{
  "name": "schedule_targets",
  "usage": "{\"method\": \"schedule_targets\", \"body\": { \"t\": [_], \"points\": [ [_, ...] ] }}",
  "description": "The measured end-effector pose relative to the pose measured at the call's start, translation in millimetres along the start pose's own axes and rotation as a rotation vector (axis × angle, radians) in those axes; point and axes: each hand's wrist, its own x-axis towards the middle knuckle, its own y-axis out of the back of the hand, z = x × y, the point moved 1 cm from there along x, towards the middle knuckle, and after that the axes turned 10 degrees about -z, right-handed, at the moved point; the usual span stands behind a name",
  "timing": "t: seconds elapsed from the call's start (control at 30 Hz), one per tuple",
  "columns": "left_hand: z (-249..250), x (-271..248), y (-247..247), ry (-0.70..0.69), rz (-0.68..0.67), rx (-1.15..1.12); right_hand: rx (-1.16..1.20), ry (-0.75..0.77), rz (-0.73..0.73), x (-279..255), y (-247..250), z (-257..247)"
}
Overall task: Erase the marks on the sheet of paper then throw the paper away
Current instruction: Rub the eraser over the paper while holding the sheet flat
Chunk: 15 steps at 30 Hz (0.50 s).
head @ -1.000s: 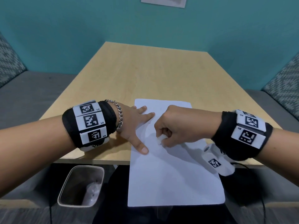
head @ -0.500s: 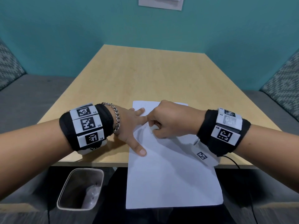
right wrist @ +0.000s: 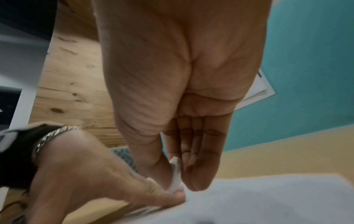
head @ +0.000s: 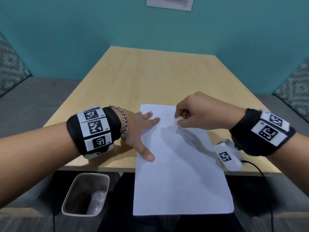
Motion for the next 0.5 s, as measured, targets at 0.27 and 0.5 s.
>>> {"method": "schedule_targets", "body": {
  "t": [0.27, 0.5],
  "points": [
    [-3, 4, -4, -0.009, 0.013, -0.016, 0.088, -0.017, -0.039, -45, -15, 4],
    [1, 5, -3, -0.032, 0.084, 0.055, 0.108, -0.022, -0.118, -57, -36, -8]
  ]
}}
